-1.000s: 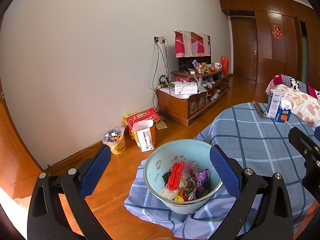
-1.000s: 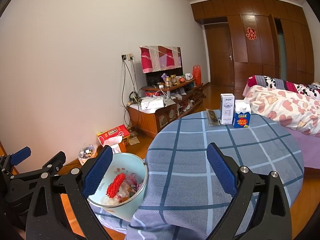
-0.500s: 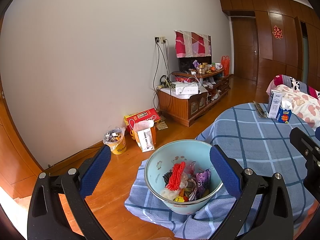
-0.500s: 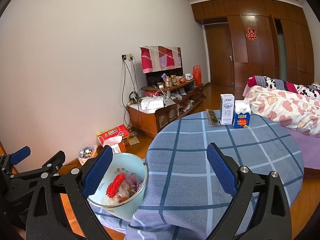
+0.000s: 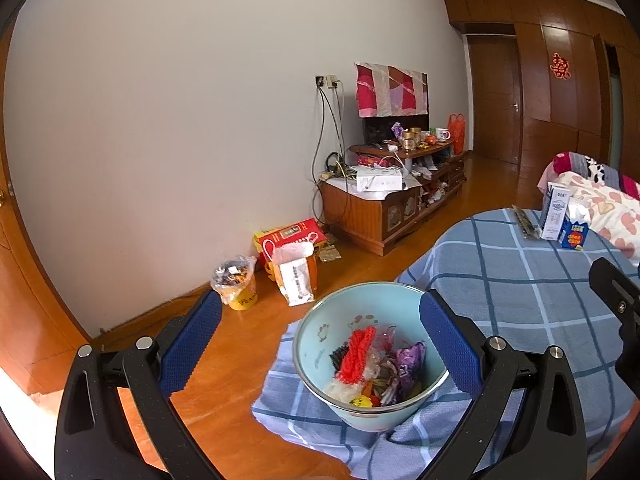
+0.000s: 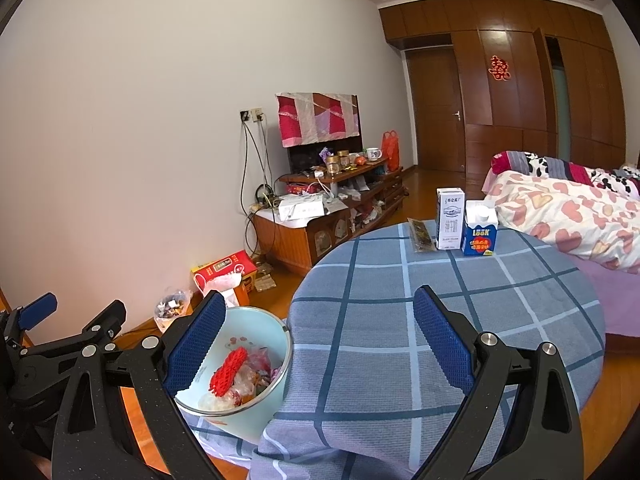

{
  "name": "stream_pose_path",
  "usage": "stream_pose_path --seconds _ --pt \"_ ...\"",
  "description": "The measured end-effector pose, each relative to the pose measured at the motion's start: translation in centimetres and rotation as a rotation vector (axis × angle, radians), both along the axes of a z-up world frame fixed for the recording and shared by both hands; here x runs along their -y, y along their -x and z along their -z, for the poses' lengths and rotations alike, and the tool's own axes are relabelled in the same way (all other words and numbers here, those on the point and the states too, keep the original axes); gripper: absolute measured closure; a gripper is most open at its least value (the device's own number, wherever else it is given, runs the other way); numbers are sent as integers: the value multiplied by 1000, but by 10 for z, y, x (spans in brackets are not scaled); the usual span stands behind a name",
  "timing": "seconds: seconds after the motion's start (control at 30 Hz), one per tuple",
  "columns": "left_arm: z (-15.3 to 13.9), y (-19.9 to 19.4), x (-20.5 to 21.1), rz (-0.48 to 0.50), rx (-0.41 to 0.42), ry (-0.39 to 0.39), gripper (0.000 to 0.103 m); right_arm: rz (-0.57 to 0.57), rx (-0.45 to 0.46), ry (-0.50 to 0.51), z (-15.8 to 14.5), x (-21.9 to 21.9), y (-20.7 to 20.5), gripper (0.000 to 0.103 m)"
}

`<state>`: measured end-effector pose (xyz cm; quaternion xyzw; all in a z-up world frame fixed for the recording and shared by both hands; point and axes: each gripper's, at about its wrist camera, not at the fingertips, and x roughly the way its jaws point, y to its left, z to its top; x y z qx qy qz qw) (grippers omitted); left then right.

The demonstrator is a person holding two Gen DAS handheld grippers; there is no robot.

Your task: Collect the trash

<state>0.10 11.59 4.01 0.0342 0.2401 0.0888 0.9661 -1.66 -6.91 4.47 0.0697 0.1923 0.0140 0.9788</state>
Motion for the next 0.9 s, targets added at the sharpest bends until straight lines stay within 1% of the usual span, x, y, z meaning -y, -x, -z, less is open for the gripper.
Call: stream_pose_path --seconds 0.2,0.33,0.43,0.63,0.9 --pt "4 -3 -5 31 -28 72 7 0 -8 0 0 2 0 10" --pt "5 -2 -2 36 -29 56 8 3 -9 -4 -1 3 0 10" --pt "5 -1 0 26 -16 37 8 7 -9 -6 -1 4 1 10" --pt "5 -1 -1 16 -14 30 6 19 -16 -9 0 7 0 10" --pt "10 -3 3 44 -31 34 6 63 -54 -30 8 20 -8 10"
